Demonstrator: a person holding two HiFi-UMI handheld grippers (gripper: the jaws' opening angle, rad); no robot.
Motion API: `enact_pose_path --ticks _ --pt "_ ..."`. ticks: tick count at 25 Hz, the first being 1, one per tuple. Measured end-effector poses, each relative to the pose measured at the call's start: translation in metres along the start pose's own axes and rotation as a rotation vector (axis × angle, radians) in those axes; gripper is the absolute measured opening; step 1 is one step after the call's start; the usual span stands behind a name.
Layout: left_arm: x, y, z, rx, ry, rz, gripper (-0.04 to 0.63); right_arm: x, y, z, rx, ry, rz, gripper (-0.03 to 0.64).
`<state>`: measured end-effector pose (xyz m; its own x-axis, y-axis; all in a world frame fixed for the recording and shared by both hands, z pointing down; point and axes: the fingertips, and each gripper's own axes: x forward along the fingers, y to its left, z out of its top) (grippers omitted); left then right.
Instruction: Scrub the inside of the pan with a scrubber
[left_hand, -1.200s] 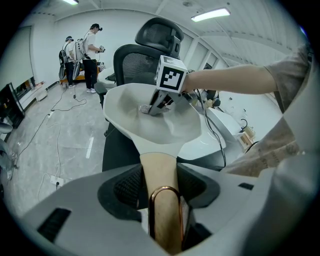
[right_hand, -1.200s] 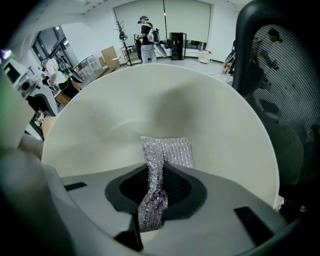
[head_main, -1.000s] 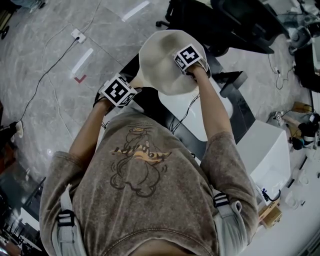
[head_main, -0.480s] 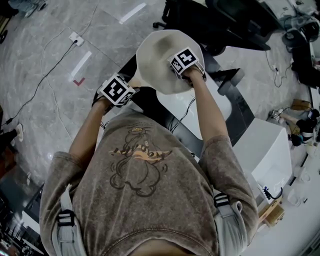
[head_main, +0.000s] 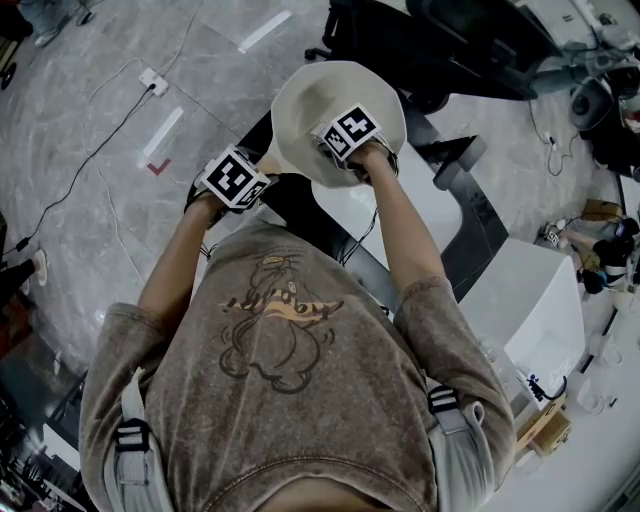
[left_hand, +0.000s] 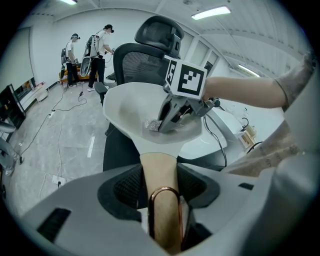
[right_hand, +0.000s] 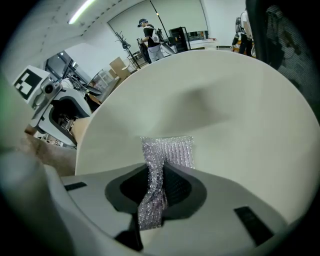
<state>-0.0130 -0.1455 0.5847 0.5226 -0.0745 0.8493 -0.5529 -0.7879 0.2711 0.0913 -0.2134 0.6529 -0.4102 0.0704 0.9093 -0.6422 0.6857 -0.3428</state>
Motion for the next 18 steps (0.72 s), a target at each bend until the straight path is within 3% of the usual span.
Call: enact_pose_path --ticks 9,13,18 --pt "0.002 0.0 0.0 -0.01 0.007 0.004 0.227 0.016 0.041 0.01 -0.022 -0.027 0.143 0.084" --pt "0.001 0.0 0.0 -0.003 0.008 0.014 0.227 0.012 0.045 0.011 -0.017 -0.053 0.168 0.086" --pt "-0.019 0.004 0.015 -0.014 -0.078 0.033 0.224 -0.005 0.039 0.02 0.049 -0.162 0.166 0.086"
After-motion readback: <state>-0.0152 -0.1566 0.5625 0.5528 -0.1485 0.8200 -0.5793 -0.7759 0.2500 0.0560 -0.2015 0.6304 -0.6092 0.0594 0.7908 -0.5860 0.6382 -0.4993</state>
